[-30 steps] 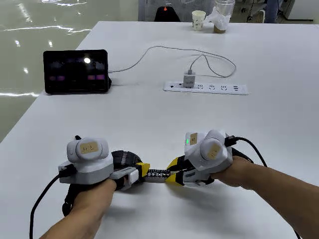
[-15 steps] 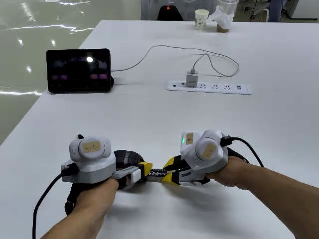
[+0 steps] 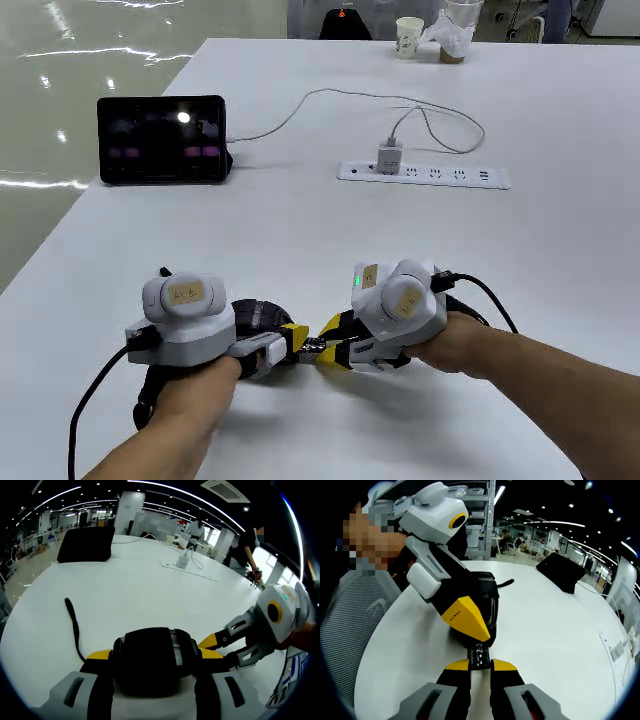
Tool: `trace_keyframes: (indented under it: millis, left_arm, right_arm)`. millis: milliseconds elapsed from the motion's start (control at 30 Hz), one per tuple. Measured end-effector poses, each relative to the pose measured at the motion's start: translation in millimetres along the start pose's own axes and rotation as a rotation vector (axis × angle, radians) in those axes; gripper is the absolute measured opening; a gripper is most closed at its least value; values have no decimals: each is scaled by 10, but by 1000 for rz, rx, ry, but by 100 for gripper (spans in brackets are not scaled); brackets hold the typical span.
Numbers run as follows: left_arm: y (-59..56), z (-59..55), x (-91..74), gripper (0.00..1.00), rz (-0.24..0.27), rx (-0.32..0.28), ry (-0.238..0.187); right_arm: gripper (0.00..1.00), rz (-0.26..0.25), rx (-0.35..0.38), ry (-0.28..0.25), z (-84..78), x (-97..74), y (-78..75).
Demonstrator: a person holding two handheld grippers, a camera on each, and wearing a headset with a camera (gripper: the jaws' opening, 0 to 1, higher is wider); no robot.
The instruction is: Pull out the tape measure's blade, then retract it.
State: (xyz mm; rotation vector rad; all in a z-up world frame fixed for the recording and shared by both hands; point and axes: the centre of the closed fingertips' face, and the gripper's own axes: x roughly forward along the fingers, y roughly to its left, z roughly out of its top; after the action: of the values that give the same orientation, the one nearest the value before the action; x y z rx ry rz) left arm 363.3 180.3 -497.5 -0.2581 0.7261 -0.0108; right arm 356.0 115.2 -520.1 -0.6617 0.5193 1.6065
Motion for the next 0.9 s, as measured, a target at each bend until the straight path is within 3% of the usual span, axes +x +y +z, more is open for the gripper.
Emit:
trace_keyframes:
  millis: [900]
  left_arm:
    - [2, 4, 6, 61, 6, 6, -7]
  right_arm:
    - [11, 7, -1, -21, 91, 116, 6]
